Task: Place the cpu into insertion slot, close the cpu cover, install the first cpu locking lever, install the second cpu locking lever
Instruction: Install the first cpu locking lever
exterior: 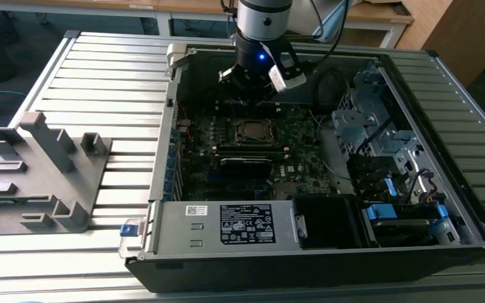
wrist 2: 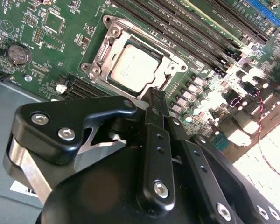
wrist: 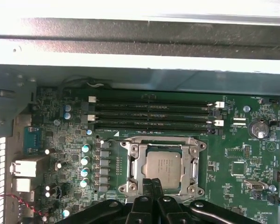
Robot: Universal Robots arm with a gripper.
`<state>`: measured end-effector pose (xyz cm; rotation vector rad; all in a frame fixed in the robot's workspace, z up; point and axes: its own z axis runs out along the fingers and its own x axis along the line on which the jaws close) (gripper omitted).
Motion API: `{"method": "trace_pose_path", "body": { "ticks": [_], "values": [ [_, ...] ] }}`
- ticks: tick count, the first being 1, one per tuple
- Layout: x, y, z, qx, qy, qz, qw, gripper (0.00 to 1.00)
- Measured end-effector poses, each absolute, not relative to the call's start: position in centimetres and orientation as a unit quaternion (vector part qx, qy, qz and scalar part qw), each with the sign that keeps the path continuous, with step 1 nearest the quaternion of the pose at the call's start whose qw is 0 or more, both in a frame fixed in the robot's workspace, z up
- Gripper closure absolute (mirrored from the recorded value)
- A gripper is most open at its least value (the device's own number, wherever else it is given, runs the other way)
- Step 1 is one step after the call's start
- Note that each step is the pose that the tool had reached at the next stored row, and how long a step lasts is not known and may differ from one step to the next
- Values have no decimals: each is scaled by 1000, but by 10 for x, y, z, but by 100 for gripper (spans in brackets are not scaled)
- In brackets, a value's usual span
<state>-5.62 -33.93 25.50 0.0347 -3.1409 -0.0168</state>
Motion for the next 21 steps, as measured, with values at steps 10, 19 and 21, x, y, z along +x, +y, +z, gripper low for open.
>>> {"method": "trace_pose_path", "body": {
  "ticks": [10, 19, 21],
  "values": [
    [-56, -339, 257, 11, -1000, -5, 0, 89],
    [-56, -339, 259, 11, -1000, -5, 0, 89],
    [-56, -339, 259, 11, -1000, -5, 0, 89]
  ]
}}
